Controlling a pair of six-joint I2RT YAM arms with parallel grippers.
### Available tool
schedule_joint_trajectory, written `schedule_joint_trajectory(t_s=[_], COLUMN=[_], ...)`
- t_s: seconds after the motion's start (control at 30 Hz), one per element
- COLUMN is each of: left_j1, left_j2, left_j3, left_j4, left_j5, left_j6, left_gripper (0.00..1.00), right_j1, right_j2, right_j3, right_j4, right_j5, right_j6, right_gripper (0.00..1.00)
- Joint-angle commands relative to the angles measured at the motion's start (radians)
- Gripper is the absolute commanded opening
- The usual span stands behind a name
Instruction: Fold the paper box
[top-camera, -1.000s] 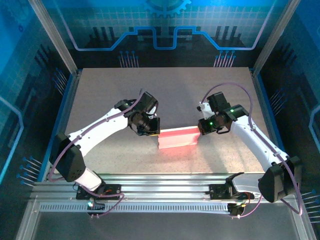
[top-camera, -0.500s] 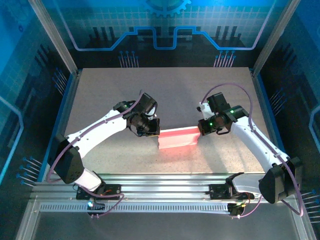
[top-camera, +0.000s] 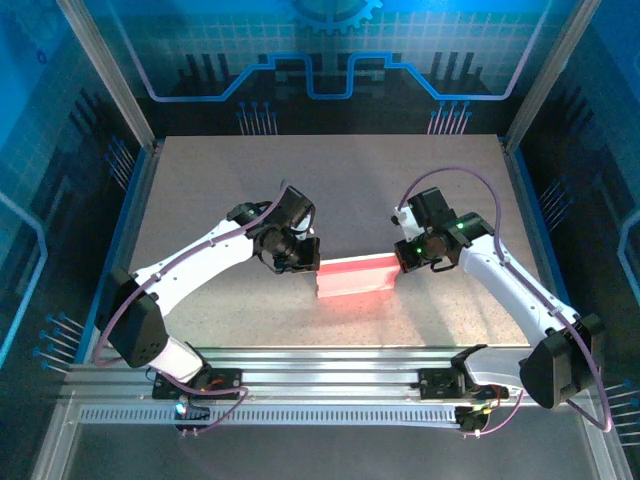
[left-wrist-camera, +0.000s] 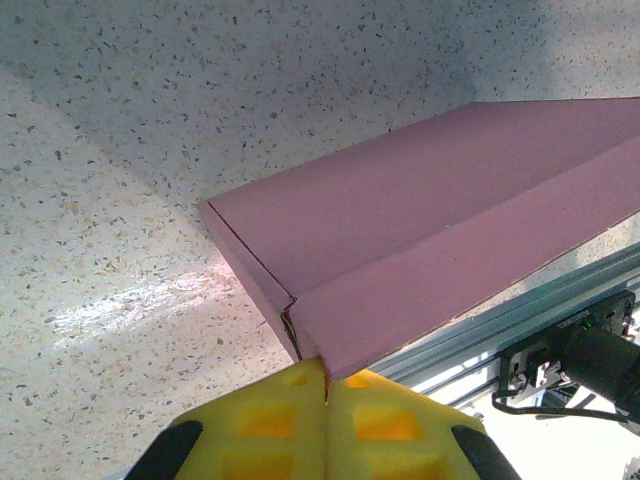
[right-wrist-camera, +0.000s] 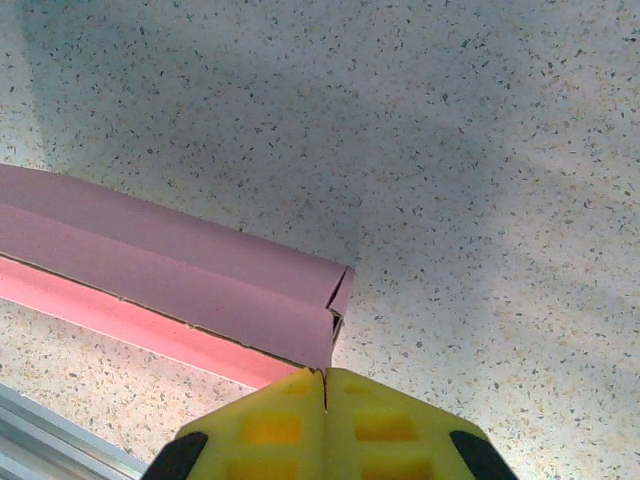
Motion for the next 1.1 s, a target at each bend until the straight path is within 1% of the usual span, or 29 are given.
schedule_joint_trajectory(t_s=[0.0,0.2,0.4,0.77,1.07], left_j1=[-0.004,-0.005,-0.006,-0.008,-0.012], left_j2=[0.020,0.023,0.026,0.035,0.036], left_j3=[-0.021,-0.020,-0.020,-0.019,-0.025], left_j4=[-0.080,-0.073,-0.069,-0.063,-0.051], left_j5=[-0.042,-0.036,-0.034,-0.031,-0.028], left_j6=[0.012,0.006,0.005,0.005,-0.001], left_gripper=[0.07,0.07,0.07,0.07,0.07], right_j1=[0.009,0.008,0.009,-0.005,-0.016], right_j2=[-0.008,-0.017,-0.006,-0.002,0.018], right_j3=[-0.016,-0.022,-0.008,0.012,0.023], right_j4=[-0.050,-0.026,-0.028,-0.038,-0.030], right_j5=[0.054,-0.040,-0.094,-0.128,-0.202], right_j6=[0.003,0.027,0.053,0.089,0.133], right_gripper=[0.04,0.04,0.04,0.01,0.00])
